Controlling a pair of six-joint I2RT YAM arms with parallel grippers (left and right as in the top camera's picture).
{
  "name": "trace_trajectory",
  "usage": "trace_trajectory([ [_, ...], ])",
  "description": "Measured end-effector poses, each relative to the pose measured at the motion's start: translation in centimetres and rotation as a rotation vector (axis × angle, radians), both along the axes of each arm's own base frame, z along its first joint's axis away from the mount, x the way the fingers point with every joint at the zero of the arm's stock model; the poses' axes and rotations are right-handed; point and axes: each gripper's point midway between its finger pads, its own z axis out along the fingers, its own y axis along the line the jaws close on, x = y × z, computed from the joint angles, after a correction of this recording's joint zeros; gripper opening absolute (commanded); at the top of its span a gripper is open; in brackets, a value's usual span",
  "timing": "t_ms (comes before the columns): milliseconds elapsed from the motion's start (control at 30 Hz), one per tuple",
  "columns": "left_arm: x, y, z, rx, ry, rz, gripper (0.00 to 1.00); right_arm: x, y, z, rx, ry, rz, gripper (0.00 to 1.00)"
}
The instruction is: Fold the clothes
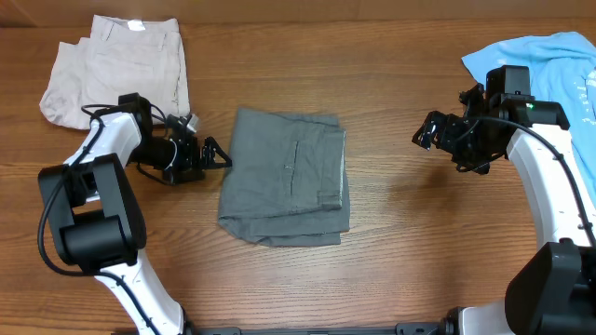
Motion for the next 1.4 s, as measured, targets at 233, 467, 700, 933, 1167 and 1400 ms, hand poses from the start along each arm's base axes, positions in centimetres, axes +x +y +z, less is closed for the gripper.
trace_trajectory([
  [233, 0.4, -0.9, -0.1, -0.072, -0.011, -0.006, 1.00, 0.0, 0.0, 0.0, 0.000, 0.001, 0.000, 1.00],
  [467, 1.3, -4.2, -0.1, -0.192, -0.023, -0.044, 1.00, 0.0, 0.0, 0.0, 0.001, 0.000, -0.001, 1.00],
  [700, 1.2, -9.4, 0.0, -0.278, -0.051, -0.147, 0.86, 0.0, 0.0, 0.0, 0.000, 0.000, 0.000, 1.00],
  [933, 0.9, -10.9, -1.5, -0.272, -0.036, -0.177, 0.45, 0.0, 0.0, 0.0, 0.000, 0.000, 0.000, 1.00],
  [1167, 0.4, -10.4, -3.2, -0.228, -0.001, -0.173, 0.04, 0.0, 0.0, 0.0, 0.000, 0.000, 0.000, 1.00],
  [1400, 1.5, -10.1, -3.0, -0.154, 0.003, -0.195, 0.04, 0.0, 0.0, 0.0, 0.001, 0.001, 0.000, 1.00],
])
